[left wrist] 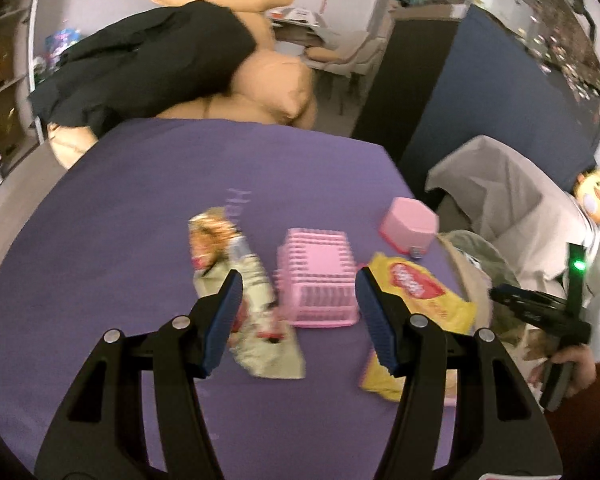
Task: Collect trash
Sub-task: 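Release the milk carton into the trash bag with the left tool while the right drops the candy stick in, then move both open tools back over the remaining trash on the table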
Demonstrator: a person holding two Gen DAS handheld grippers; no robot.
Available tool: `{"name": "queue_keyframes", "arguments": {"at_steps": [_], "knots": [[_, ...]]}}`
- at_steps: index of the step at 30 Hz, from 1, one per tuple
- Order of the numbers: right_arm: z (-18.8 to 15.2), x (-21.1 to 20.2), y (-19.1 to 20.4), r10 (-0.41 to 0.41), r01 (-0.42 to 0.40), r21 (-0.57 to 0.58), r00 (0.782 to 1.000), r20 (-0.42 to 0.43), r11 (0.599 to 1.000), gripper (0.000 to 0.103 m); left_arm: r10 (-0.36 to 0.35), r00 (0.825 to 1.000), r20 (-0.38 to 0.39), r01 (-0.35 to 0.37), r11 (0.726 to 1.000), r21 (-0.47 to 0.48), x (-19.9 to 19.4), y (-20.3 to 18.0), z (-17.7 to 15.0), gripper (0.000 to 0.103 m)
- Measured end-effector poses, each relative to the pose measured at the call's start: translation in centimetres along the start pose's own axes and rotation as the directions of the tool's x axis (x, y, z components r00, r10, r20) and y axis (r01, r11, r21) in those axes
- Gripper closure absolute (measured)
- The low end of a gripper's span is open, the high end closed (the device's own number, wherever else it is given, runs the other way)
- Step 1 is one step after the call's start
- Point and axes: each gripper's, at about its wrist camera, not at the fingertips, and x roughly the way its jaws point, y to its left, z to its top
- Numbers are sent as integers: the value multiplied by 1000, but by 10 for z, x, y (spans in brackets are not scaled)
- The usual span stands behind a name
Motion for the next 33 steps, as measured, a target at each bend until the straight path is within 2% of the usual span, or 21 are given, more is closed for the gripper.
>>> {"name": "queue_keyframes", "arguments": {"at_steps": [6, 13, 17, 21, 27, 33], "knots": [[5, -37, 17, 34, -34, 3, 997, 71, 999, 65, 58, 998, -18, -59, 997, -45, -4, 30, -7, 47], [-4, -69, 60, 163, -159, -42, 981, 109, 986, 65, 68, 997, -40, -71, 995, -74, -10, 51, -18, 47], [-10, -68, 92, 217, -209, -100, 973, 83, 973, 65, 58, 997, -53, -62, 994, -86, -11, 57, -24, 47], [-20, -57, 114, 222, -214, -154, 974, 40, 965, 65, 44, 997, -63, -50, 994, -96, -12, 63, -28, 47], [-40, -41, 129, 255, -256, -141, 967, -25, 956, 65, 35, 997, -62, -42, 994, -106, -13, 65, -30, 47], [-53, -43, 145, 276, -280, -153, 960, -44, 948, 65, 23, 997, -78, -32, 993, -112, -10, 66, -35, 47]]}}
